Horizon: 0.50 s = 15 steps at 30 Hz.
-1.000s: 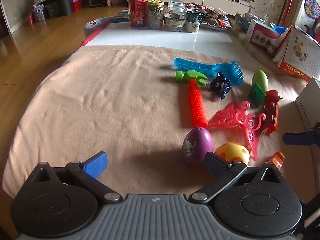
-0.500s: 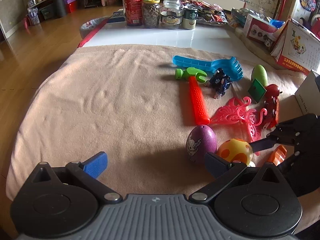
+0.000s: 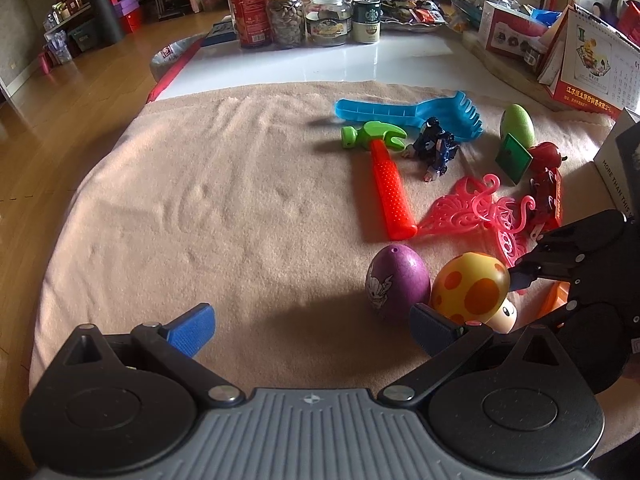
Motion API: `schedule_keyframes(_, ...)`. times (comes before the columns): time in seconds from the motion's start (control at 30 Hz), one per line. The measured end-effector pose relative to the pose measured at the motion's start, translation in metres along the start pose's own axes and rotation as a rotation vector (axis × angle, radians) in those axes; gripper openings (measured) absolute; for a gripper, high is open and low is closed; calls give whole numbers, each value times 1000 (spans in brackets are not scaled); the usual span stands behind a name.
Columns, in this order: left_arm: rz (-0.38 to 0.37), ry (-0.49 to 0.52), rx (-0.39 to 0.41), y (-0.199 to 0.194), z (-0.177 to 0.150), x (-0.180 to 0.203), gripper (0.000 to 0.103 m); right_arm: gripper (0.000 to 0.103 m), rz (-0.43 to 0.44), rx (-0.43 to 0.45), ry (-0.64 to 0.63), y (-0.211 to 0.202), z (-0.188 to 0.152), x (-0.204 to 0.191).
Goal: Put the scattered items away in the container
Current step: 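Lower the right tool onto the mushroom toy while the left tool approaches the purple egg, then close the left tool on the purple egg while the right tool holds the mushroom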
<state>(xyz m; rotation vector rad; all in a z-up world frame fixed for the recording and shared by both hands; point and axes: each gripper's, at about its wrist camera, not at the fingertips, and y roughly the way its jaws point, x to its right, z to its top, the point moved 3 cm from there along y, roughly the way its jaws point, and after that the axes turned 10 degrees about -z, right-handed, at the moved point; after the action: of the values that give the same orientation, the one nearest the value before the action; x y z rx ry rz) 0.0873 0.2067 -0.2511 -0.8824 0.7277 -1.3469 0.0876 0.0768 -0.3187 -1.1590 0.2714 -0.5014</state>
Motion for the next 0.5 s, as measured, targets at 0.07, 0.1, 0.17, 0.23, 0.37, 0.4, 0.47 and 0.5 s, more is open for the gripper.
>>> schedule_keyframes(0.07, -2, -2, -3, 1, 1, 1, 102, 53, -7, 23, 25, -4, 0, 5)
schedule_keyframes(0.1, -4, -3, -3, 1, 1, 1, 102, 53, -7, 31, 43, -7, 0, 8)
schedule_keyframes(0.17, -7, -4, -5, 1, 2, 2, 103, 54, 7, 45, 88, -12, 0, 17)
schedule_keyframes(0.23, -9, -2, -6, 1, 3, 3, 103, 54, 18, 61, 133, -19, -1, 27)
schedule_keyframes(0.37, -22, 4, -5, 1, 5, 2, 103, 54, 40, 100, 242, -37, -10, 49)
schedule_keyframes(0.4, -29, 4, -4, 1, 5, 1, 103, 54, 40, 113, 272, -42, -13, 54)
schedule_keyframes(0.47, -50, 0, -4, 0, 6, -1, 103, 54, 45, 140, 336, -54, -22, 64)
schedule_keyframes(0.5, -63, -3, -4, 0, 7, -3, 103, 54, 47, 154, 367, -61, -28, 68)
